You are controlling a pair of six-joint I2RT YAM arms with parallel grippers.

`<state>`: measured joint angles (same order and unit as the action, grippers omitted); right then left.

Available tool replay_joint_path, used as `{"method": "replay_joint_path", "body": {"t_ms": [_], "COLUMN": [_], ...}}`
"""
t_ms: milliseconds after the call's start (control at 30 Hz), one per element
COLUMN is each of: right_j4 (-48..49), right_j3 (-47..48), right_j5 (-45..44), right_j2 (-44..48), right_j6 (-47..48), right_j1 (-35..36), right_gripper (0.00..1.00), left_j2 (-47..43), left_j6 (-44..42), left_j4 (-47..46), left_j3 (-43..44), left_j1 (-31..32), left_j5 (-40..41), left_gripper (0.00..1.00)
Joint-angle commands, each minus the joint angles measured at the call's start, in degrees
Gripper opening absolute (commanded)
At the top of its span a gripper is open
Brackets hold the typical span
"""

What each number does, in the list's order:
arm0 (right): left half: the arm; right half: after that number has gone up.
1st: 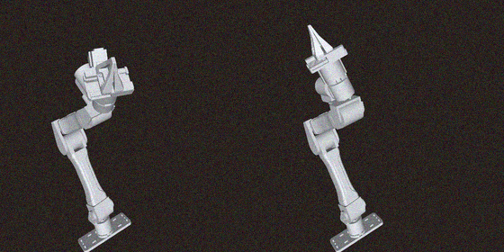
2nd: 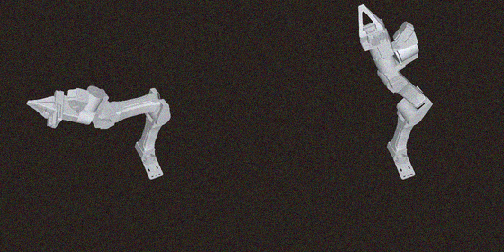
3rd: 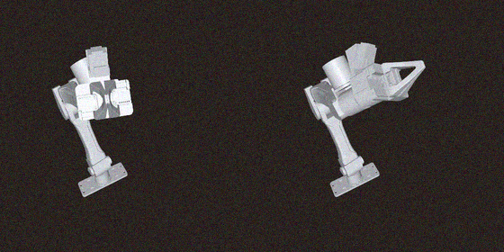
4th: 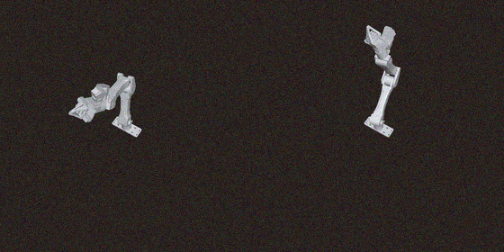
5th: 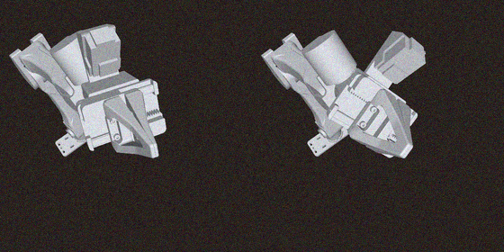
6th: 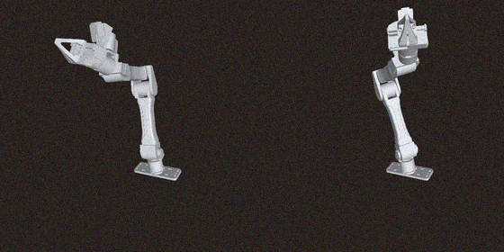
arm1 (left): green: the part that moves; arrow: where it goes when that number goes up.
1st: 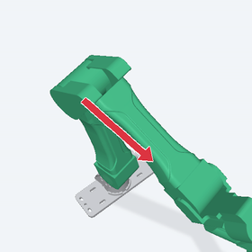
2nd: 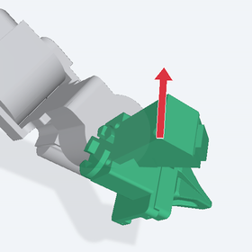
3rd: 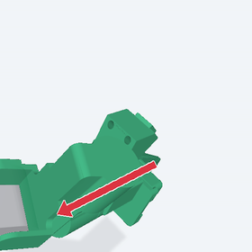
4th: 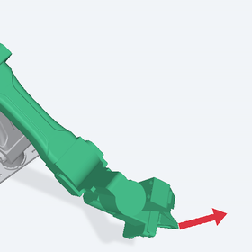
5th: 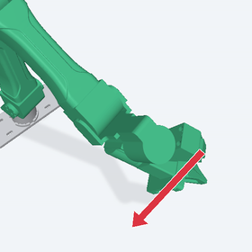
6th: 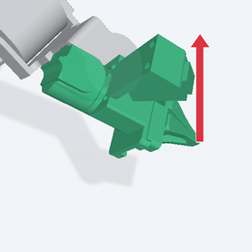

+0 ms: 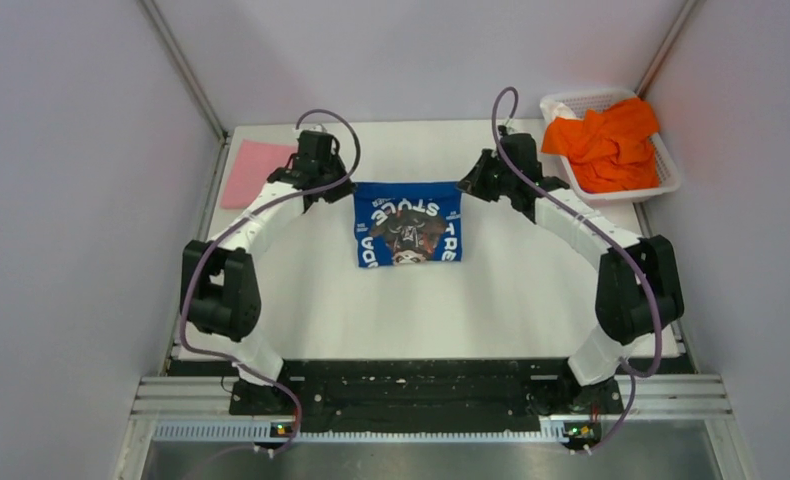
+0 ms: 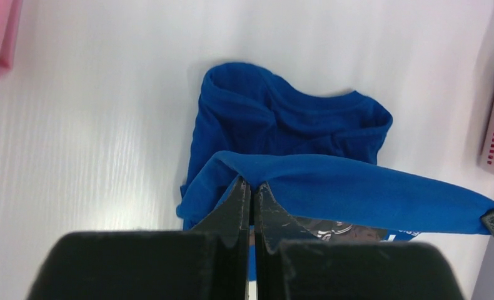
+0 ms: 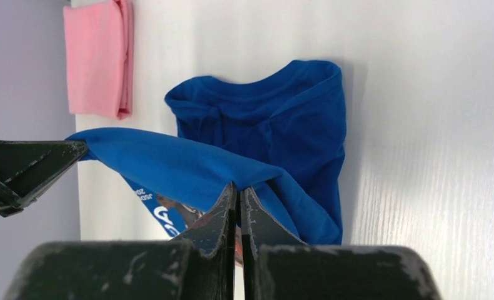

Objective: Fold and stack the t-shirts
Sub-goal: Fold the long partially folded tshirt into a neat square

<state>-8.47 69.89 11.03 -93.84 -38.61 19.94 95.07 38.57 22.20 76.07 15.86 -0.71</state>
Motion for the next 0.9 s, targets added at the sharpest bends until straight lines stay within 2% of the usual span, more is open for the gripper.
{"method": "replay_joint_path", "body": {"t_ms": [0, 367, 667, 700, 733, 767, 800, 867], "right_j4": [3.99, 4.91, 5.41, 5.2, 4.6, 4.44, 4.1, 2.79], "right_j3": [4.58, 10.86, 15.53, 16.23, 16.99, 17.6, 18.12, 18.42], "right_j5": [-1.74, -2.06, 0.74, 0.68, 0.73, 1.06, 0.85, -0.42], "right_j2": [-3.24, -14.95, -22.35, -22.9, -23.32, -23.69, -23.66, -22.37], "right_j6": [1.62, 1.49, 2.34, 2.47, 2.59, 2.92, 3.09, 3.53], "right_j1": [-1.4, -2.93, -3.88, -3.95, -4.15, -4.37, -4.51, -4.6], "right_gripper": [0.0, 0.0, 0.0, 0.08, 0.17, 0.4, 0.58, 0.85], "left_j2": [5.57, 18.1, 23.15, 23.71, 24.1, 24.12, 23.81, 22.57], "left_j6": [-1.8, -0.51, 0.43, 0.5, 0.51, 0.44, 0.39, 0.54], "left_j4": [-2.25, -0.13, 2.52, 3.91, 4.48, 4.91, 4.88, 5.44], "left_j3": [6.29, 15.19, 20.46, 21.47, 22.32, 22.84, 23.04, 22.91], "left_j1": [-2.01, -3.75, -4.26, -4.26, -4.32, -4.34, -4.34, -4.34], "left_j5": [-2.1, -5.13, -3.97, -3.88, -3.83, -3.98, -4.31, -4.74], "left_gripper": [0.0, 0.0, 0.02, 0.12, 0.27, 0.39, 0.52, 0.74]}}
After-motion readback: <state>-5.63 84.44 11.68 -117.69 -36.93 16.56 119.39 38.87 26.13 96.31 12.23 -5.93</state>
